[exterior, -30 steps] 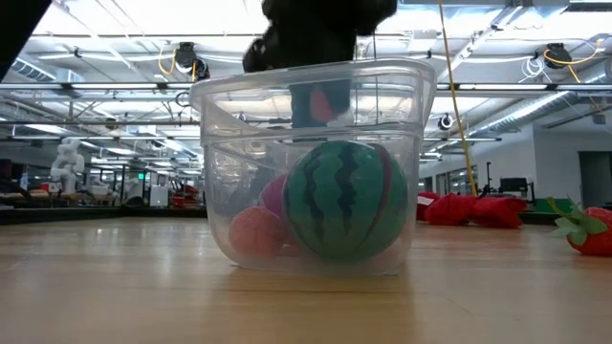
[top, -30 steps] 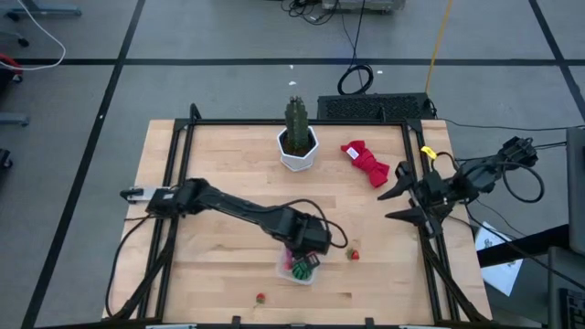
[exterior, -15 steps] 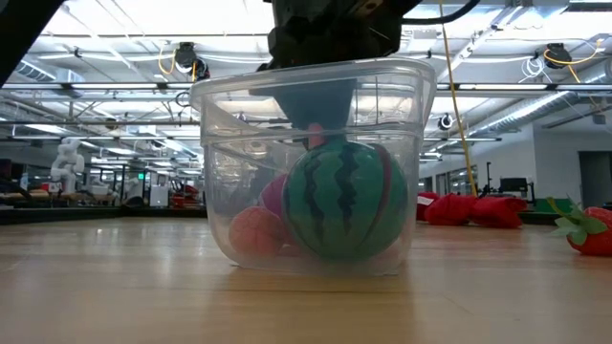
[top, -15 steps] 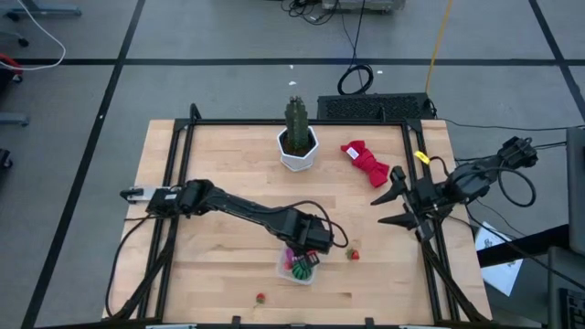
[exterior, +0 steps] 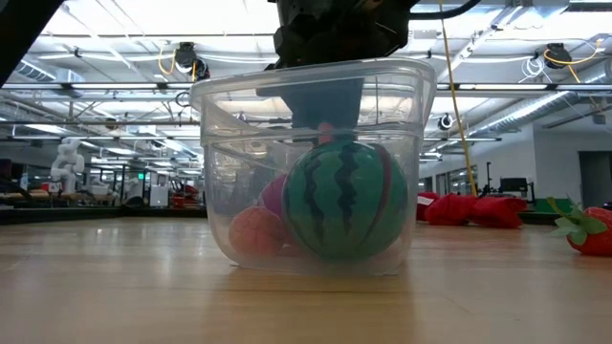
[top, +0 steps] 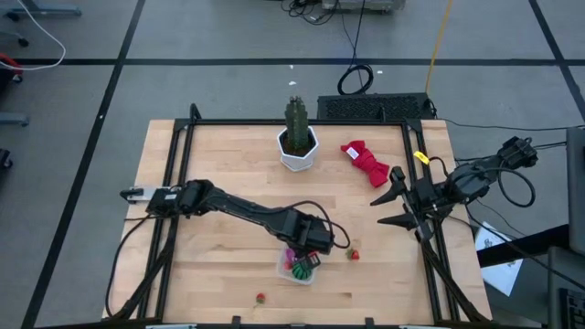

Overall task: Pick and placing Produce into tupperware
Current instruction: Put the pink peach into the transparent bin, then put the top red strawberry into the transparent bin

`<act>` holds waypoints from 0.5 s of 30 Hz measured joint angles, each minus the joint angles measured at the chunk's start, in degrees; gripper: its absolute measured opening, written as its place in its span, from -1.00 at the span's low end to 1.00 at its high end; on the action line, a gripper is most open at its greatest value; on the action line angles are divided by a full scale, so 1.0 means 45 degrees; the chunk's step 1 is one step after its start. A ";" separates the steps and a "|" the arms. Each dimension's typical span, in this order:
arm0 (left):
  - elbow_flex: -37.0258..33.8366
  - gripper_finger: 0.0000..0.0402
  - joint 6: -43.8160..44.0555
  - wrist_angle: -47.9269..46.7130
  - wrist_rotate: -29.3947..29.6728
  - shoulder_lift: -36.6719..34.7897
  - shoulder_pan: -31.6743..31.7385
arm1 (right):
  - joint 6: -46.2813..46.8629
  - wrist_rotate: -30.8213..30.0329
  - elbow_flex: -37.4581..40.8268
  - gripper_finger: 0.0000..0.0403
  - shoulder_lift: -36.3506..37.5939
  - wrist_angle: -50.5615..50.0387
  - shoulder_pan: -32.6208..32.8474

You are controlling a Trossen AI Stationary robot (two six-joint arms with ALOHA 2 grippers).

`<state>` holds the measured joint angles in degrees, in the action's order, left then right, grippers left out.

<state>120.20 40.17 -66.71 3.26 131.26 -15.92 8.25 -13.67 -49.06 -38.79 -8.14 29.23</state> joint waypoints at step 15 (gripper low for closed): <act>0.0103 0.04 -0.0426 -0.0051 -0.0381 -0.0024 -0.0005 | 0.0006 0.0005 0.0000 -0.03 0.0000 0.0010 0.0000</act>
<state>120.67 38.25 -66.94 1.55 131.16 -15.94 8.28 -13.65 -49.06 -38.79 -8.10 29.23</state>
